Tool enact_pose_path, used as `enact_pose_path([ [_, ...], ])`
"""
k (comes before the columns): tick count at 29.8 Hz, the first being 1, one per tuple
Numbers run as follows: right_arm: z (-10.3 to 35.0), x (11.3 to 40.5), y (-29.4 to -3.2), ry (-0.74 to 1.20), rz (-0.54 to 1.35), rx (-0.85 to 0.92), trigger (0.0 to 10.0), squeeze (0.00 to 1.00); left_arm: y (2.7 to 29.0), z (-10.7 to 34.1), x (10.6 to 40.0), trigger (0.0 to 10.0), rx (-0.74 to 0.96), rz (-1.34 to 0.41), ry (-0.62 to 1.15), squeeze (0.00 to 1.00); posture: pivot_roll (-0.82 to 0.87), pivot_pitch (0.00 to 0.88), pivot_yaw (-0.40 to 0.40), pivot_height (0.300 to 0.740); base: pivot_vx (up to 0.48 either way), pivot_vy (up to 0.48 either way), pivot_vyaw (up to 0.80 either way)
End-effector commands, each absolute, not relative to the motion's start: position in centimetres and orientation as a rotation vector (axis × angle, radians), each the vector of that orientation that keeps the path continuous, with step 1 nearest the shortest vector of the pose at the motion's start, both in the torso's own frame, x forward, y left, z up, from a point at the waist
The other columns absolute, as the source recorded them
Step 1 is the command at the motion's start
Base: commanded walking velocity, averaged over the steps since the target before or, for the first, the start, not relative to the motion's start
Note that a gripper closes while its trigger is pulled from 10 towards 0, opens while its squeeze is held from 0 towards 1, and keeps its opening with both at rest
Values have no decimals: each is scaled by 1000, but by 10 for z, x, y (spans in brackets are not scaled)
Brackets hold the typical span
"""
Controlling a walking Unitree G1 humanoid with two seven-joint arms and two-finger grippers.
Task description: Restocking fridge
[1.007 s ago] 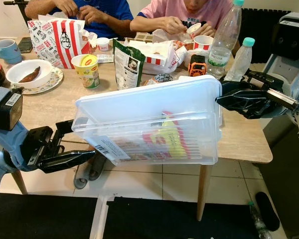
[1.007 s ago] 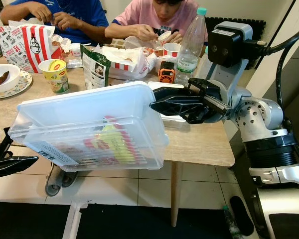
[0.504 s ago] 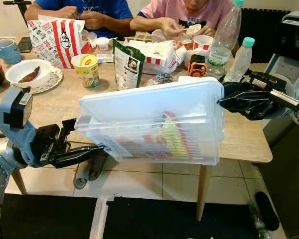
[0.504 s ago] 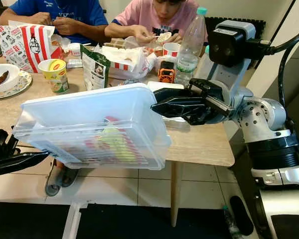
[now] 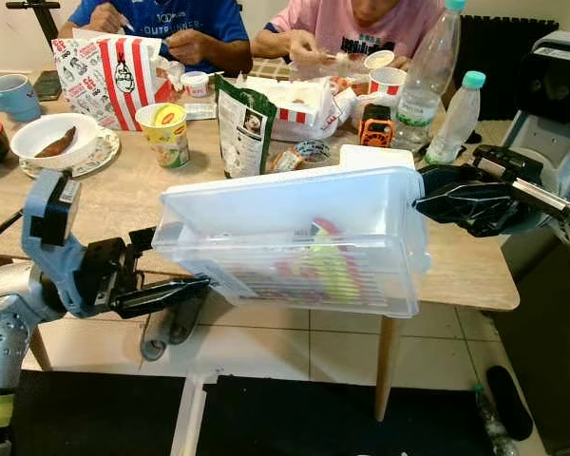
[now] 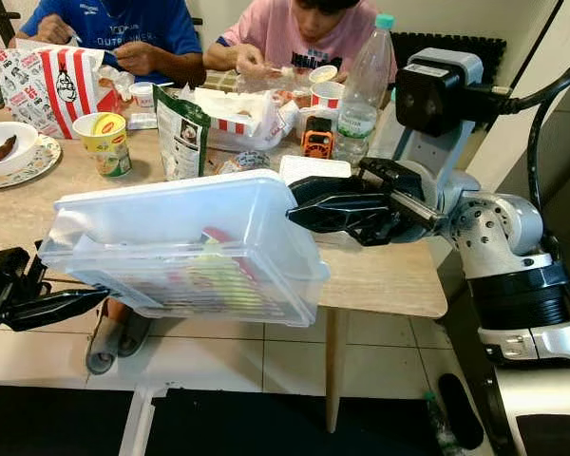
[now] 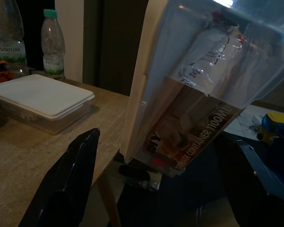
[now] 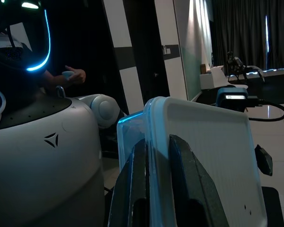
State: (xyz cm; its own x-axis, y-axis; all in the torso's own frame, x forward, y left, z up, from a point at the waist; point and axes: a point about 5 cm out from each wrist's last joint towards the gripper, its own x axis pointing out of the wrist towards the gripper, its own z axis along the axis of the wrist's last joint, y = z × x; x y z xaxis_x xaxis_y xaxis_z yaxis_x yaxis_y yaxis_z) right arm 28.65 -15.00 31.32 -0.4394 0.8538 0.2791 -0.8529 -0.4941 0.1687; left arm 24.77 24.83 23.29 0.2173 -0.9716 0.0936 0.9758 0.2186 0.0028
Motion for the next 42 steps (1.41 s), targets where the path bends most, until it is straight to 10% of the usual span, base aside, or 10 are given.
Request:
enact_pose_path([
  [1,317,282,-147,-14,2100,400,10000,0,248,231,247,10000,-69,-1348,-86,0,11,92,-49,740,0,0,0],
  [42,318,289,-140,5,2104,409,10000,0,221,235,233,10000,-174,-1576,-128,0,11,88,-49,740,0,0,0],
])
